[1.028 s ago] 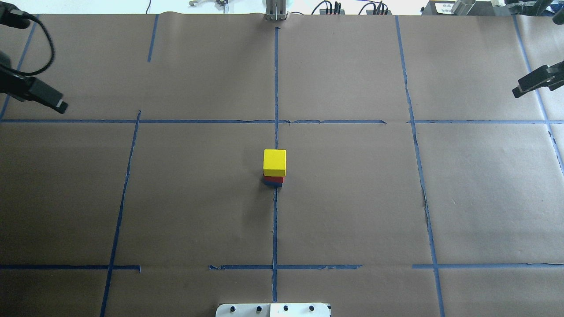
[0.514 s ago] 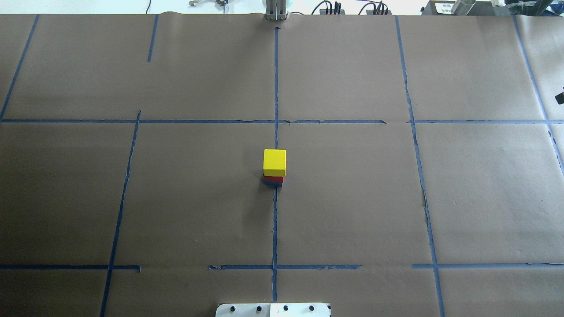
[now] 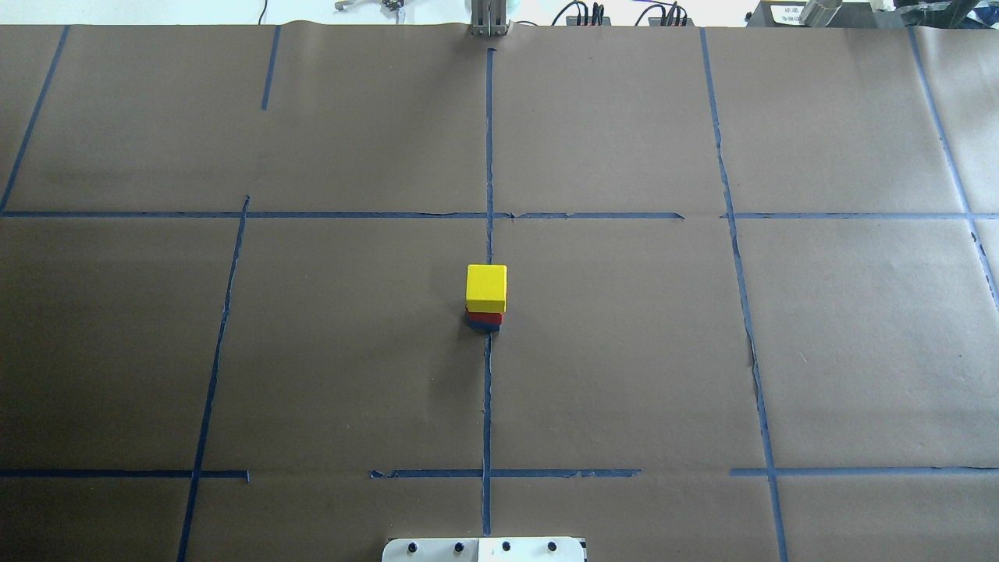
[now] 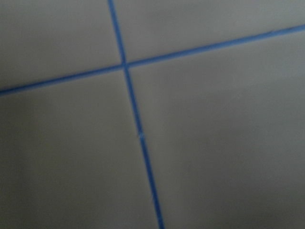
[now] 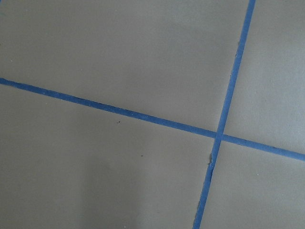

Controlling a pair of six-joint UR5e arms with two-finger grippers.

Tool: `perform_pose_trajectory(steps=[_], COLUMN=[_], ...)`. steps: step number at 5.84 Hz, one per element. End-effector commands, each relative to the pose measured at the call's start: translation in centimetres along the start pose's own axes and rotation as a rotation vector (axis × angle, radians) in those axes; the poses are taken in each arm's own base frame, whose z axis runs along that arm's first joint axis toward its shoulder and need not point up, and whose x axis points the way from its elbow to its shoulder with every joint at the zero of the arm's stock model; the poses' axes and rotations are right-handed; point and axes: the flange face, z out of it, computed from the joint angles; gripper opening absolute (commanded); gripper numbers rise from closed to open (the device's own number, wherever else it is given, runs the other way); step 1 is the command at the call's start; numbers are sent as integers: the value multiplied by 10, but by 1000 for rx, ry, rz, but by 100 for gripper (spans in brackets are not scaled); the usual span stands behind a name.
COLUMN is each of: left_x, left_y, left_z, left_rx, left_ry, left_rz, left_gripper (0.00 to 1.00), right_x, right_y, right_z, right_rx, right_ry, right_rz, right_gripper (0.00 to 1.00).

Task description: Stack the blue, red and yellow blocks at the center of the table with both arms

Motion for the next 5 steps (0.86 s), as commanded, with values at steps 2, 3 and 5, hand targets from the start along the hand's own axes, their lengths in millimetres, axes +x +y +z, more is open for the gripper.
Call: perform_pose_trajectory(steps=[2, 3, 5], left_x=[-22, -32, -31], left_y=[1, 1, -5], left_z=[26, 37, 34], left_rx=[9, -11, -5], left_ry=[50, 56, 58], left_rz=[-4, -24, -17], left_gripper=[100, 100, 100], right_x=[2, 0, -12], right_y=[9, 17, 19], right_z=[13, 21, 35], right_rx=[-32, -53, -90], right_ry=[6, 19, 21], right_rz=[2, -2, -21], right_gripper=[100, 100, 100])
